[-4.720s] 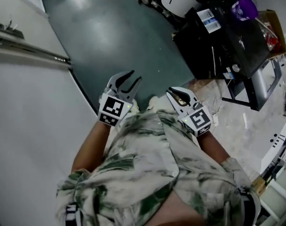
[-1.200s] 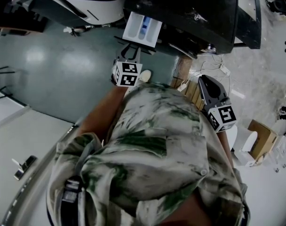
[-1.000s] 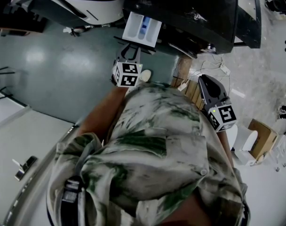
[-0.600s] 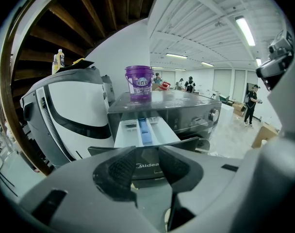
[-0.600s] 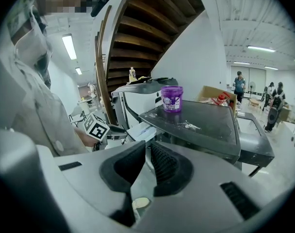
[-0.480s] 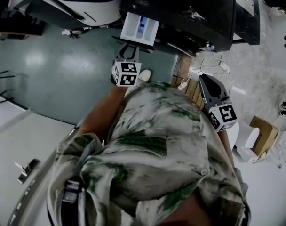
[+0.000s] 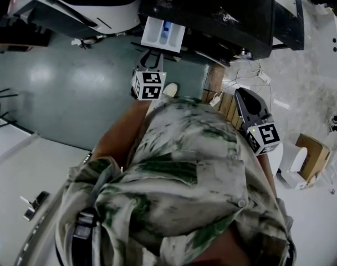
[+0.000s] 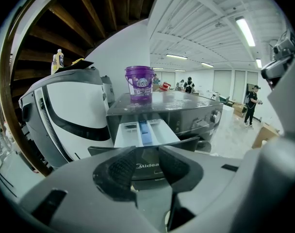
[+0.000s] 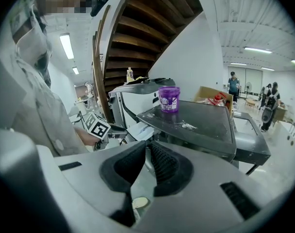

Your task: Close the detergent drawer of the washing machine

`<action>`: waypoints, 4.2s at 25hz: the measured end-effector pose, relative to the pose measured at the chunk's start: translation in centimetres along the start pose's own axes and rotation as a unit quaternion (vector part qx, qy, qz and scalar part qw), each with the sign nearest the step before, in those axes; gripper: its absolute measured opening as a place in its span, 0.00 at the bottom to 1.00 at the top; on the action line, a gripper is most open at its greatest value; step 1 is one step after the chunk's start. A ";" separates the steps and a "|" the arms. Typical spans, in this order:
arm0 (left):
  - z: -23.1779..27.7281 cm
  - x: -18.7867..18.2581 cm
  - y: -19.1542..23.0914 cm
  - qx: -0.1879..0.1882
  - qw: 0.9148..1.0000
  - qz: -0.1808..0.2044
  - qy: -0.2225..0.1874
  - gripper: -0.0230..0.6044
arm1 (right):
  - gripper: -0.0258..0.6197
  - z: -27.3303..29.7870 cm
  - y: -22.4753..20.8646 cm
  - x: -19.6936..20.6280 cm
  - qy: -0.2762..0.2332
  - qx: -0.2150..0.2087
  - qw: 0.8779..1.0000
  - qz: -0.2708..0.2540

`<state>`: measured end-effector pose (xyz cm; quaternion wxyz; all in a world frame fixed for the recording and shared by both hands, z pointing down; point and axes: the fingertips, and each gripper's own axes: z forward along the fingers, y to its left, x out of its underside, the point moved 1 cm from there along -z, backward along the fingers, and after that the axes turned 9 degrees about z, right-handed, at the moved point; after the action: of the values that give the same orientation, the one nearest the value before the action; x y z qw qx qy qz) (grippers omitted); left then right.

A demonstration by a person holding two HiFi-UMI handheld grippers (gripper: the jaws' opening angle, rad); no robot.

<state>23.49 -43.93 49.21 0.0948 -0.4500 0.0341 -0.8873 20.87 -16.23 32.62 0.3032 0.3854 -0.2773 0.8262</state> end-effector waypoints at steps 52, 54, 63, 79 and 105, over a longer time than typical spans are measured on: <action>3.7 -2.5 1.4 0.007 1.000 0.017 -0.008 0.28 | 0.12 -0.9 -0.5 0.8 -0.015 0.066 0.997 0.039; 3.8 -2.6 1.4 0.006 1.000 0.019 -0.007 0.28 | 0.12 -1.1 -0.6 0.8 -0.015 0.069 0.997 0.041; 4.6 -3.2 1.6 0.010 1.000 0.019 -0.008 0.28 | 0.12 -0.8 -0.9 1.1 -0.016 0.075 0.996 0.053; 6.0 -4.1 2.0 0.017 1.000 0.023 -0.009 0.27 | 0.12 0.1 -1.3 1.3 -0.016 0.079 0.995 0.060; 7.8 -5.1 2.6 0.027 0.999 0.035 -0.010 0.27 | 0.12 1.1 -1.8 0.8 -0.017 0.092 0.993 0.068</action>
<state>33.08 -45.26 49.39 0.1381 -0.4544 0.0243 -0.8797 22.27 -15.62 34.27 0.2045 0.4056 -0.2308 0.8605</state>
